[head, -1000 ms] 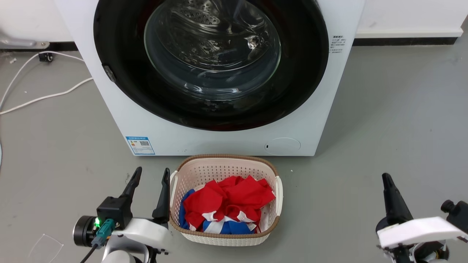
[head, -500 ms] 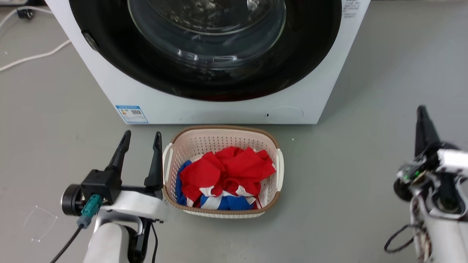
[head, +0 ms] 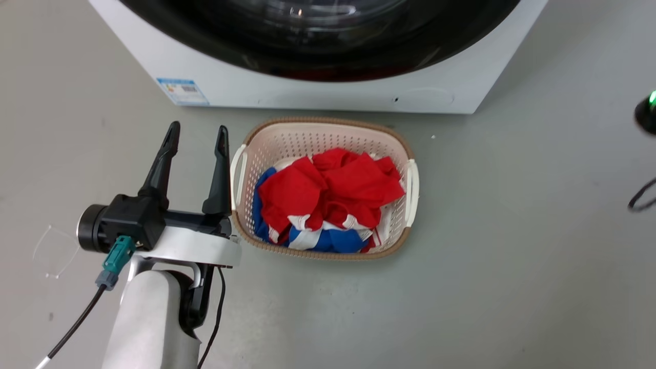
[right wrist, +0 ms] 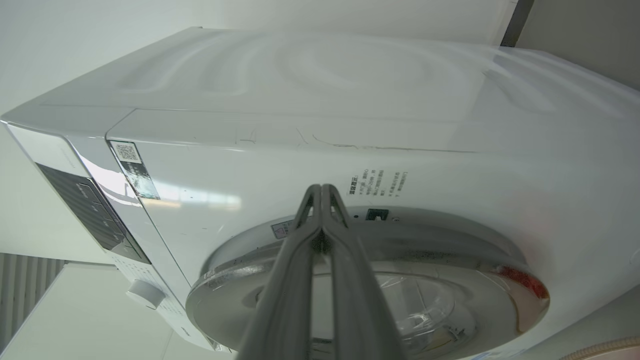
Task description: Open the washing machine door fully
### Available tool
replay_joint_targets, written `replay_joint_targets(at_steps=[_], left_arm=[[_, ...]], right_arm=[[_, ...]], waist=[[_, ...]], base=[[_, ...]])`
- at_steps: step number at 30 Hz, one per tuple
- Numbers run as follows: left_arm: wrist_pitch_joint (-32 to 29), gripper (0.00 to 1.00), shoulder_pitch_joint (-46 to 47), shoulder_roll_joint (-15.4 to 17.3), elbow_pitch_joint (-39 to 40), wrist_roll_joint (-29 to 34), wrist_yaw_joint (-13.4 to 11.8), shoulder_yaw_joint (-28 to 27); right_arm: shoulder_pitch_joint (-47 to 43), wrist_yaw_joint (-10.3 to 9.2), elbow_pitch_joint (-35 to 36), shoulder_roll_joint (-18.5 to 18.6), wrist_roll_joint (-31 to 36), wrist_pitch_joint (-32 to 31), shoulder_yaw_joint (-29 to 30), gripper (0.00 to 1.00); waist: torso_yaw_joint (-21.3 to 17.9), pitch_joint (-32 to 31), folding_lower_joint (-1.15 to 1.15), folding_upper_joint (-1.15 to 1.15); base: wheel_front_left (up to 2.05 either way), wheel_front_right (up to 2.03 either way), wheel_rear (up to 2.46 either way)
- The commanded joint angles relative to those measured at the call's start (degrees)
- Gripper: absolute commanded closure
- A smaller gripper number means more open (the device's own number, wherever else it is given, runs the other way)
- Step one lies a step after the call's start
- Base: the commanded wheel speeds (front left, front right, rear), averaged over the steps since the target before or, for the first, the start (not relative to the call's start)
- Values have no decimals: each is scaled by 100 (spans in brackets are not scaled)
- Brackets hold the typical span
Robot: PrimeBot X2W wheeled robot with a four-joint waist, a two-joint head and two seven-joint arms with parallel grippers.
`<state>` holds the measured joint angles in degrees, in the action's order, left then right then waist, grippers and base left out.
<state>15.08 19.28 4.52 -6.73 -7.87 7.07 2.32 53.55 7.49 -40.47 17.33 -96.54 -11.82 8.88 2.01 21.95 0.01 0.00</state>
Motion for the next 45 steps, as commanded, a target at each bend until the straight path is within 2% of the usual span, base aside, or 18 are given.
replay_joint_targets(at_steps=[1, 8, 15, 26, 33, 45], left_arm=[[13, 0, 74, -23, 31, -8, 23, 19], [13, 0, 237, -21, 167, -28, 33, 105], [13, 0, 366, -28, 308, -40, 41, 145], [13, 0, 541, -63, 377, -15, 45, 263], [13, 0, 542, -78, 294, -39, 40, 279], [13, 0, 142, -107, 27, 10, 40, 328]], right_arm=[[93, 1, -86, 88, 68, -47, -38, 100], [1287, 1, -833, 422, 453, -918, -838, 100], [2247, 1, -1427, 194, 869, -1283, -1412, 100], [3062, 1, -2201, 2, 1125, -1384, -1600, 100], [2911, 8, -2180, 14, 926, -1917, -1521, 100], [1823, 8, -1962, -75, 616, -3151, -1574, 100]], waist=[[88, 134, -1, 0], [193, 473, -1, 0], [258, 752, -1, 0], [356, 1043, -1, 0], [342, 938, -1, 0], [198, 104, -1, 0]], base=[[0, 0, 0], [0, 0, 0], [0, 0, 0], [0, 0, 0], [0, 0, 0], [0, 0, 0]])
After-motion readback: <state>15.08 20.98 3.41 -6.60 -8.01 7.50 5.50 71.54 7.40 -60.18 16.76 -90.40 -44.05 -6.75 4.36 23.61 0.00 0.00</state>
